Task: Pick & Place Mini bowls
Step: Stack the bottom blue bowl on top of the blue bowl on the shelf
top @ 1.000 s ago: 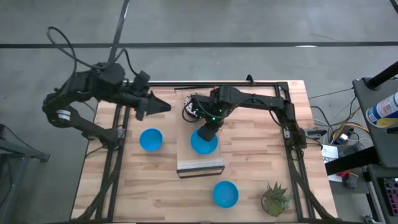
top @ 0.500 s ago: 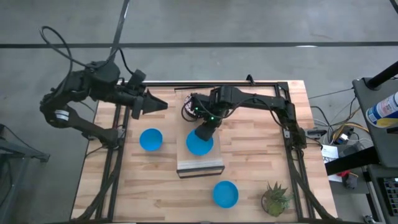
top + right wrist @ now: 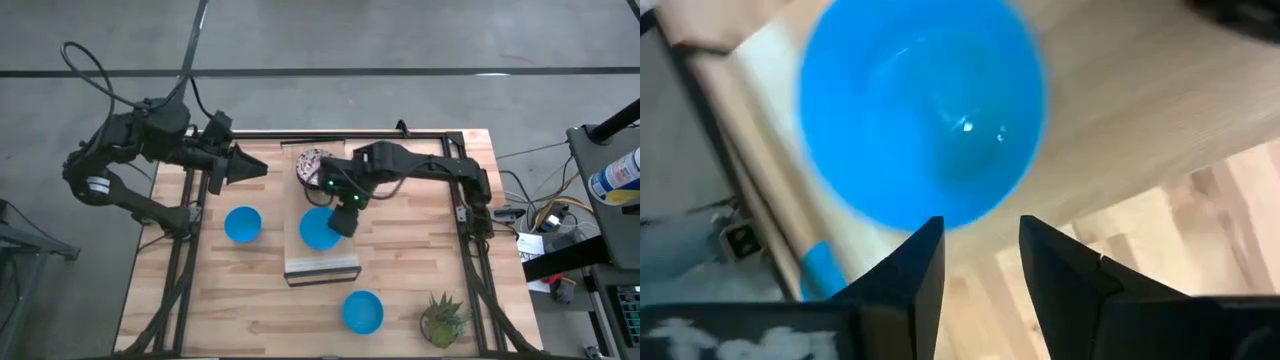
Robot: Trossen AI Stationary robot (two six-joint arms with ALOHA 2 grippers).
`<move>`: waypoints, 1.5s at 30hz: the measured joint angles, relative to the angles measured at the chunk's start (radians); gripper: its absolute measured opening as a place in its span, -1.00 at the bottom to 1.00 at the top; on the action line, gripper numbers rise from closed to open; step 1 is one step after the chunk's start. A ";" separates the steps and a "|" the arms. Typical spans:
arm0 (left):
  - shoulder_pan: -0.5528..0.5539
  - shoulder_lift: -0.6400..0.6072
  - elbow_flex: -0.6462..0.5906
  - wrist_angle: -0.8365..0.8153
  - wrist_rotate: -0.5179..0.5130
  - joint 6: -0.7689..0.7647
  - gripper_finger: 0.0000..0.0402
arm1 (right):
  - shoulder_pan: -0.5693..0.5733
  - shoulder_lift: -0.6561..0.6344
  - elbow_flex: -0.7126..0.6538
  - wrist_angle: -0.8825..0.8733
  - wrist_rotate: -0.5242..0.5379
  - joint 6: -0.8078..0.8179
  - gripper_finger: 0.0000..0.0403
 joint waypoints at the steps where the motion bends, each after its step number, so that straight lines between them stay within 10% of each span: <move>1: 0.000 -0.001 0.000 0.000 0.000 0.006 -0.56 | 0.012 -0.010 -0.002 -0.001 0.001 -0.004 -0.37; 28: 0.000 -0.001 0.000 -0.055 0.010 0.034 -0.56 | 0.513 -0.146 -0.327 -0.051 0.179 0.333 -0.36; 45: 0.000 -0.002 0.000 -0.054 0.007 0.012 -0.56 | 0.573 -0.386 -0.958 0.641 0.046 0.723 -0.34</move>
